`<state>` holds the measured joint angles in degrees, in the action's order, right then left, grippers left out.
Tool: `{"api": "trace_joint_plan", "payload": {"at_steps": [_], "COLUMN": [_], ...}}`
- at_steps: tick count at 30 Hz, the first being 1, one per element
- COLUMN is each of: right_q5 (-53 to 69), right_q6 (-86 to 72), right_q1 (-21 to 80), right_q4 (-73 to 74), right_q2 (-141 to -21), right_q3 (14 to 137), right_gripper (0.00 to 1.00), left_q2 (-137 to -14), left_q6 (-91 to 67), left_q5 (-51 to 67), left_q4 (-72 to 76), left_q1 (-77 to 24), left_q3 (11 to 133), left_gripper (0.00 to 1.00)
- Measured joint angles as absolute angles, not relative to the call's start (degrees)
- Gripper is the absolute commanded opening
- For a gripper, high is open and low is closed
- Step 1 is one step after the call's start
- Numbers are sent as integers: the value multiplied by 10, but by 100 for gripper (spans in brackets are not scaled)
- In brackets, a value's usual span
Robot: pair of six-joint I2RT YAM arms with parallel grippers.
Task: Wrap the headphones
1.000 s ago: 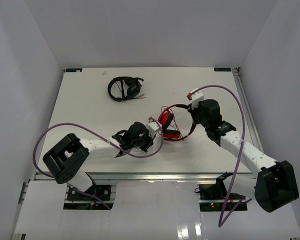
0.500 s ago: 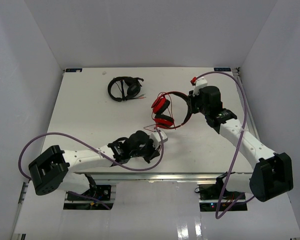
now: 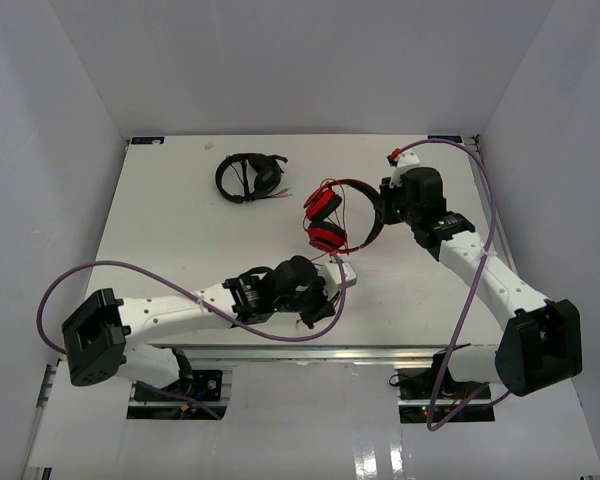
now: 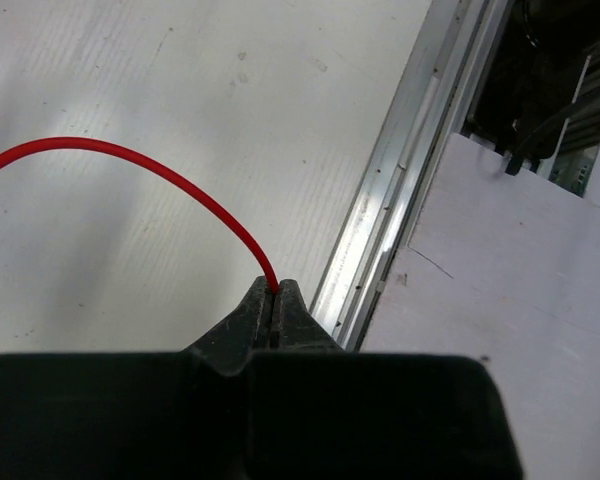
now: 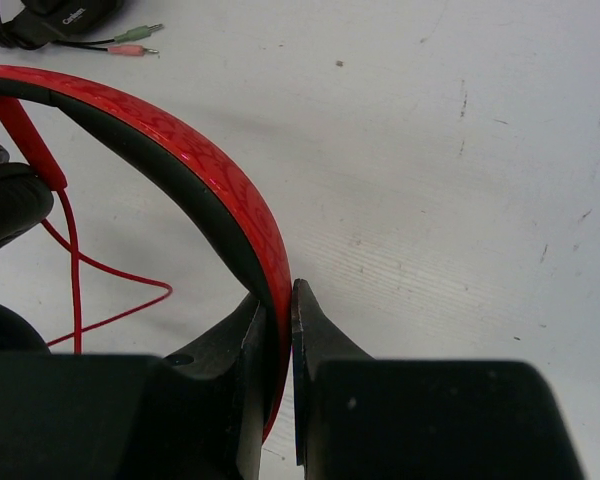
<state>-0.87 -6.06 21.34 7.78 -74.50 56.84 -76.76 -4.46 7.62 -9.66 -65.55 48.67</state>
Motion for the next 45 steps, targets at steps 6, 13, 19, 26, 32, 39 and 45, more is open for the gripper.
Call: {"api": "trace_joint_plan", "payload": {"at_steps": [6, 13, 19, 26, 32, 39, 45], "right_q5": [-39, -83, -80, 3, 107, 172, 228], "right_q6": [-67, -43, 11, 106, 150, 165, 171], "right_q1": [210, 210, 210, 210, 210, 204, 194], "right_q4": [77, 51, 13, -1, 0, 2, 14], "right_q2": [-760, -769, -753, -684, -645, -594, -566], "right_q3": [569, 551, 499, 417, 403, 403, 403], "right_gripper": [8, 8, 8, 8, 8, 8, 8], "left_q2": [-781, -838, -853, -848, -847, -808, -757], "left_q6": [-44, -16, 38, 92, 114, 121, 122], "left_q5": [104, 112, 57, -13, -20, -21, -4], "left_q4": [-163, -253, -347, -393, -399, -370, -347], "left_q1": [-686, -717, -714, -664, -601, -523, -424], "left_q3": [544, 744, 888, 944, 945, 885, 829], "left_gripper": [0, 0, 0, 0, 0, 0, 0]}}
